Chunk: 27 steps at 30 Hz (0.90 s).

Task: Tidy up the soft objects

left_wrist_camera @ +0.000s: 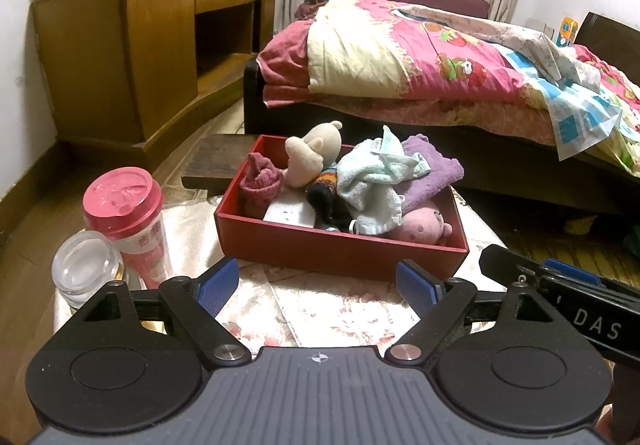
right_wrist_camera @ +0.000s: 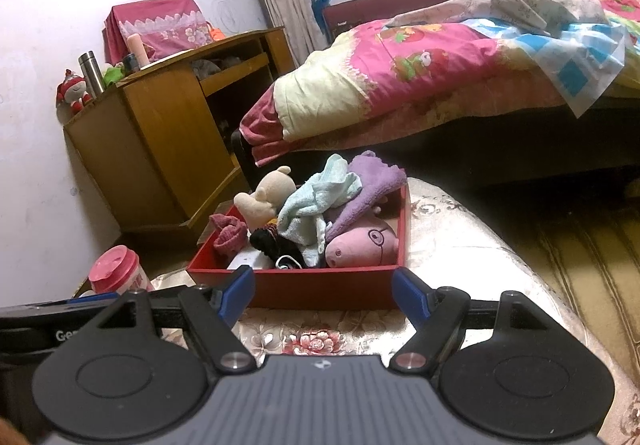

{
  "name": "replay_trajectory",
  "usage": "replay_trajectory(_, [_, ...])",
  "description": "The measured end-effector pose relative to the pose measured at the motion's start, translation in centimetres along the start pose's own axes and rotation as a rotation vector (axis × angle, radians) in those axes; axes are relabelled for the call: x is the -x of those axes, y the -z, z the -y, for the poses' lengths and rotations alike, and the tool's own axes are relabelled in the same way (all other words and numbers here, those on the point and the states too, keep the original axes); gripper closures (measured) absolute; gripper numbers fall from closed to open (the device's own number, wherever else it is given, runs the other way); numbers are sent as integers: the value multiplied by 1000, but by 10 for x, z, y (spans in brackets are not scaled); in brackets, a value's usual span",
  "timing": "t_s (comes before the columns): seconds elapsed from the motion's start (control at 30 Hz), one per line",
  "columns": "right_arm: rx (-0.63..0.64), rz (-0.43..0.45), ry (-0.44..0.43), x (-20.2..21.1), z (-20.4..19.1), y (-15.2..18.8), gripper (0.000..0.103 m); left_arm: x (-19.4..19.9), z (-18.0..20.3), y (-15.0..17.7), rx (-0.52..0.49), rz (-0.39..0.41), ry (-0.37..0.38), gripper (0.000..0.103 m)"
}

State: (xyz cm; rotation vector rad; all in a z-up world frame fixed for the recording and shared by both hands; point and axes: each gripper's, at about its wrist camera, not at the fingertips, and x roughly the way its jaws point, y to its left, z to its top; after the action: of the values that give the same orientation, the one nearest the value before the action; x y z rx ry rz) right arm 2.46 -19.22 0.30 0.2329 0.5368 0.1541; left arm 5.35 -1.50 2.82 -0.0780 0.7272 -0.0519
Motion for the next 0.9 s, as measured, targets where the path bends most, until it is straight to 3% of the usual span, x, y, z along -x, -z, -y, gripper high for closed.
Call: replay_trajectory(0.9, [-5,1,-2,1,2,-1,49,0,2,-1,-12,1,-2,19])
